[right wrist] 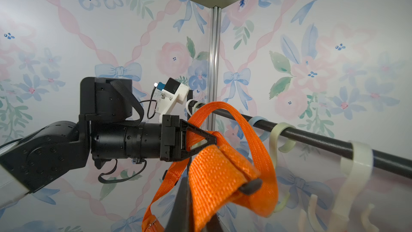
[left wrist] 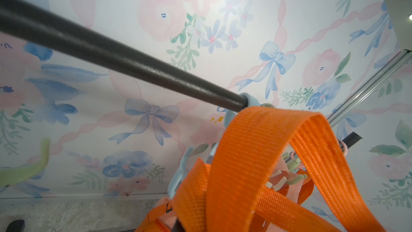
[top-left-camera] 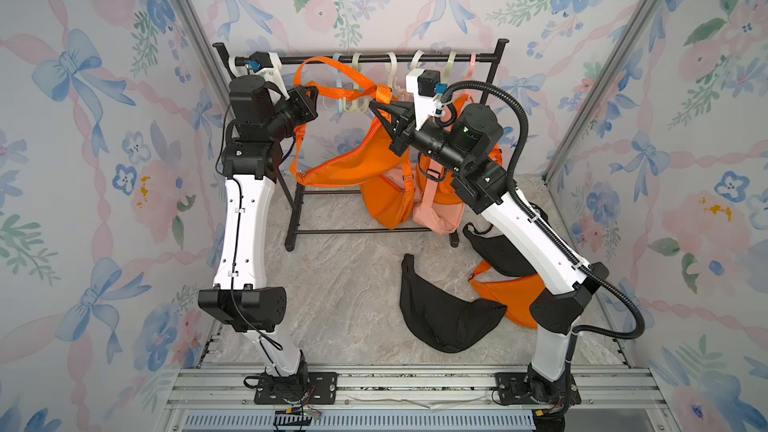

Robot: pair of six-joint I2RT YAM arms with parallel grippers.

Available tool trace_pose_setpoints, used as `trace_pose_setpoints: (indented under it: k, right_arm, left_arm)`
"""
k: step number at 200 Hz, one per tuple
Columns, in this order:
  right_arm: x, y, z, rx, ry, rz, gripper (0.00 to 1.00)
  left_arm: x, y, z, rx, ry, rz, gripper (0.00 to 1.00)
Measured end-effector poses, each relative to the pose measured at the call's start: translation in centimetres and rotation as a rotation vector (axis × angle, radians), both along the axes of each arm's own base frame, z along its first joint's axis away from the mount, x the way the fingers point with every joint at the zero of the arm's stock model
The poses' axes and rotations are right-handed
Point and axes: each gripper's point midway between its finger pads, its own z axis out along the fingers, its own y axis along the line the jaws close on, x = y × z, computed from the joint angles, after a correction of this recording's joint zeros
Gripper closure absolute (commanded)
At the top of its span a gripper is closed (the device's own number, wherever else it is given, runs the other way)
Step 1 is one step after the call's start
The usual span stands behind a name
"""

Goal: Take the bag off the hook
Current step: Pick up the bag from the hook, then place the bag inside the bag.

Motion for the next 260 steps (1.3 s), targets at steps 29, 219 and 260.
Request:
trace_pose_setpoints:
  k: [29, 219, 260]
  right_arm:
    - [1.0, 0.9, -0.7, -0.014, 0.001, -0.013, 1.0]
    - [-12.8, -11.7, -7.3, -0.188, 0.205, -0.332, 1.0]
    - [-13.6, -19.2, -12.7, -0.233, 0.435, -0.549, 1.0]
  left_arm:
    - [-1.6, 2.0, 3.8, 0.008, -0.099, 0.064, 0.87]
    - [-20.5, -3.6, 1.6, 0.045, -0.159, -0.103, 0.86]
    - [-19.0, -7.6, -8.8, 0.045, 0.078, -0.225, 0.87]
